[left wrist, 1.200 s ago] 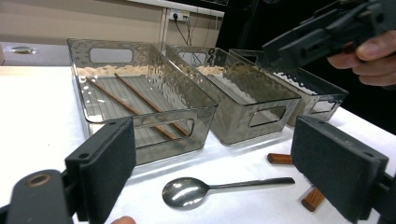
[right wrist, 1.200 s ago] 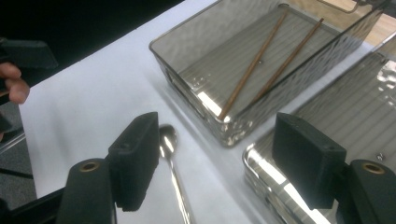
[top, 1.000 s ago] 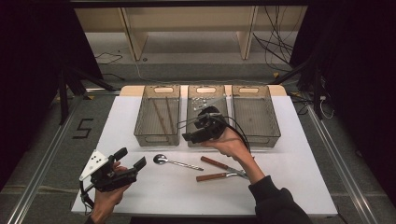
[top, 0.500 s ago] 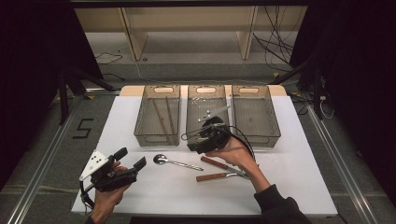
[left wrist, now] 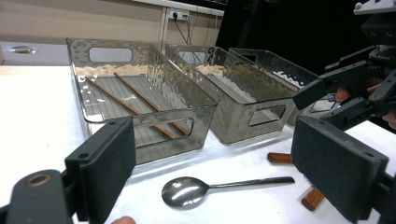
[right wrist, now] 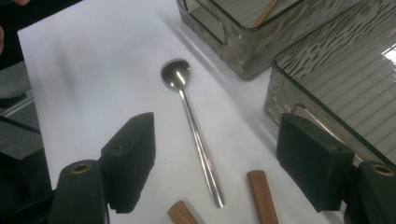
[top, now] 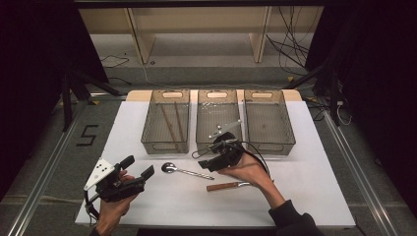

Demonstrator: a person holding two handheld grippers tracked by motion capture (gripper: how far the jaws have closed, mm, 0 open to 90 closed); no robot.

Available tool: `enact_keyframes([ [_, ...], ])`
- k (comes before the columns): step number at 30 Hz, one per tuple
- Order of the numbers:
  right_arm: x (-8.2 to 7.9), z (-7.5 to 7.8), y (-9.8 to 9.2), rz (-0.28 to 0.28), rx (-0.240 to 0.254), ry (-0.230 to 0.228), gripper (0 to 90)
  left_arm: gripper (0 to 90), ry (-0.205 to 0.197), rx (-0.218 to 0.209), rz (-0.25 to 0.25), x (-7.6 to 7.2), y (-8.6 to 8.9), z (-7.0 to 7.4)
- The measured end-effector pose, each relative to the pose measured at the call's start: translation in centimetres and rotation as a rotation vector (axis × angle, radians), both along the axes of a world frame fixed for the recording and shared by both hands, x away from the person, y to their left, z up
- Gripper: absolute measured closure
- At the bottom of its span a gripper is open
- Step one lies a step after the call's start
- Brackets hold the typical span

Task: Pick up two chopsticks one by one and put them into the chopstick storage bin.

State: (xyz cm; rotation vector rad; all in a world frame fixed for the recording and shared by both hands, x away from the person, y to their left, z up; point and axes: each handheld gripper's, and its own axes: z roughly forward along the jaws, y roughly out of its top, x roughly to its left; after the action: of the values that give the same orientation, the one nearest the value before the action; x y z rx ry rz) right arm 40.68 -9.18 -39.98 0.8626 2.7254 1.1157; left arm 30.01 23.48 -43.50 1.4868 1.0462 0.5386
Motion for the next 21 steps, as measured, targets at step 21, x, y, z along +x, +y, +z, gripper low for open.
enact_keyframes([
  [21, -0.7, -3.6, 3.4, 0.090, -0.158, 0.007, 28.7, 13.6, 0.010, -0.004, -0.010, 0.3, -0.3, -0.1],
])
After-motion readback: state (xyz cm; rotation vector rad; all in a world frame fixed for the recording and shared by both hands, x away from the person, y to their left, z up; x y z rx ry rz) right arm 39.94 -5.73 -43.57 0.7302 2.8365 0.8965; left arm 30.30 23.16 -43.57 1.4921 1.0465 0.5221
